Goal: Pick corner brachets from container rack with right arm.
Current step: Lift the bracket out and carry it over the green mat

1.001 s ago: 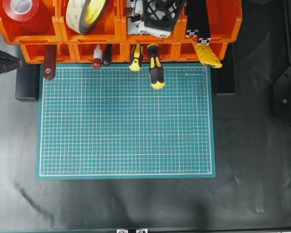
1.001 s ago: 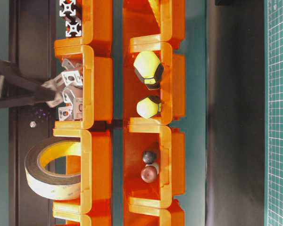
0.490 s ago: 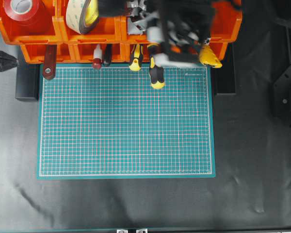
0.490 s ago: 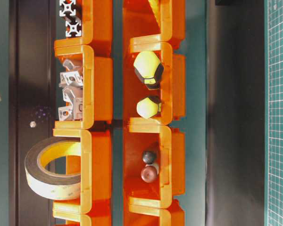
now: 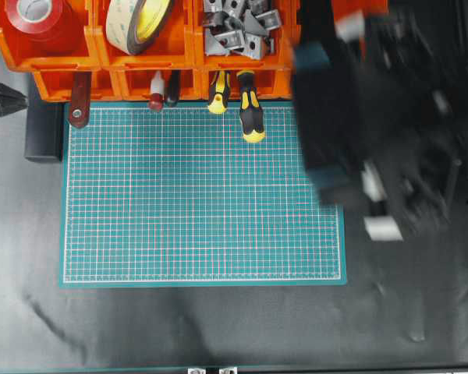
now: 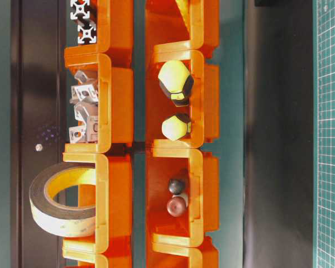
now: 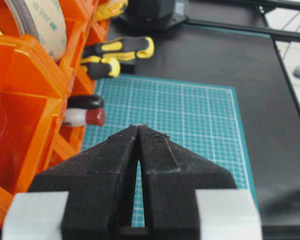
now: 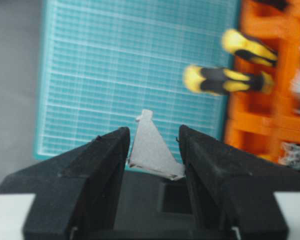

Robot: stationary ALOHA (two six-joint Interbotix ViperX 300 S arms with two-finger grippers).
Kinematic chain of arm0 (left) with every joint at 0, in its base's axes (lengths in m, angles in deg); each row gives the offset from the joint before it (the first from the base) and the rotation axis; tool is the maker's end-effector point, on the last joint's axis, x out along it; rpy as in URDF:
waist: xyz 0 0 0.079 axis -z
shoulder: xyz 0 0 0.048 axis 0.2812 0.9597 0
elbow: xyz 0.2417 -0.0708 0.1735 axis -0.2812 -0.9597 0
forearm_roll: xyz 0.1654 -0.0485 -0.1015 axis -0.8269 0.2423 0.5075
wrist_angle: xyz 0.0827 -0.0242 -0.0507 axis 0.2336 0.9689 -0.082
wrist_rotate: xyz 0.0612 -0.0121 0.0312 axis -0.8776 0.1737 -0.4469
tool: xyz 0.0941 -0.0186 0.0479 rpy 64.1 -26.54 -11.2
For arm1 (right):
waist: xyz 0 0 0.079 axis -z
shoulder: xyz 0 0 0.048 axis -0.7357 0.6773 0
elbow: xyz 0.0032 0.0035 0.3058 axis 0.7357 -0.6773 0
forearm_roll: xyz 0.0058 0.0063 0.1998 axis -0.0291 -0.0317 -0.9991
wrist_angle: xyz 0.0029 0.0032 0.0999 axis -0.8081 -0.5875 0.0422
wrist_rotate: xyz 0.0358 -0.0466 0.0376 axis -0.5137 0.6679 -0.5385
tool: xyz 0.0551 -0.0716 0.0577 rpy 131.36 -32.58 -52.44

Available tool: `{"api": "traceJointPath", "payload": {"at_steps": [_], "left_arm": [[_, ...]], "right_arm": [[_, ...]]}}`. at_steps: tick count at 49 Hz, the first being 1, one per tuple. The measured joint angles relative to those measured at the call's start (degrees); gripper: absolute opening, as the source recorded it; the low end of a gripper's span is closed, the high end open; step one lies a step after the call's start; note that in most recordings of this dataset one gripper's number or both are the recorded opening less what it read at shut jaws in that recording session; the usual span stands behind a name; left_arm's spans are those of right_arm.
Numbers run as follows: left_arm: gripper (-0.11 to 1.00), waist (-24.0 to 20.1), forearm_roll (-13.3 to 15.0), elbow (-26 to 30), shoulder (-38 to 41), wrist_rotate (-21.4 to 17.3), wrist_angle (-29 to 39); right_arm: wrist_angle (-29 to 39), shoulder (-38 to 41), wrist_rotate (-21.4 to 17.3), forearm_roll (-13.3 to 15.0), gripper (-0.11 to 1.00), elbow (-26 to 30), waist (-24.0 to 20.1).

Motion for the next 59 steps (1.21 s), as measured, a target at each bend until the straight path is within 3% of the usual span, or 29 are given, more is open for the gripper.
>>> {"api": "traceJointPath", "payload": {"at_steps": [8, 13, 20, 25, 34, 45, 50, 59], "left_arm": [[0.00, 0.0, 0.0, 0.0, -0.1, 0.0, 0.0], [0.00, 0.0, 0.0, 0.0, -0.5, -0.1, 0.1], [0.00, 0.0, 0.0, 0.0, -0.8, -0.4, 0.2], [0.00, 0.1, 0.0, 0.0, -0.8, -0.3, 0.3], [0.00, 0.2, 0.0, 0.0, -0.8, -0.1, 0.3], [0.00, 0.2, 0.0, 0.0, -0.7, -0.1, 0.3], [0.00, 0.2, 0.0, 0.0, -0.7, 0.0, 0.3], [0.00, 0.2, 0.1, 0.0, -0.7, 0.0, 0.3]], "right_arm": [[-10.8, -6.9, -4.8, 0.3, 0.32, -13.6, -2.6], [-20.0, -10.4, -5.0, 1.1, 0.32, -22.9, -4.9], [-34.8, -11.2, -5.0, 4.4, 0.32, -35.3, -6.9], [-42.5, -9.6, -5.3, 7.8, 0.32, -39.8, -7.3], [-46.8, -1.4, -5.3, 14.9, 0.32, -41.6, -6.8], [-49.2, 13.3, -5.3, 23.9, 0.32, -38.1, -5.3], [-51.1, 18.0, -5.3, 25.9, 0.32, -35.2, -5.0], [-53.4, 22.4, -5.2, 26.4, 0.32, -32.2, -3.9]]}}
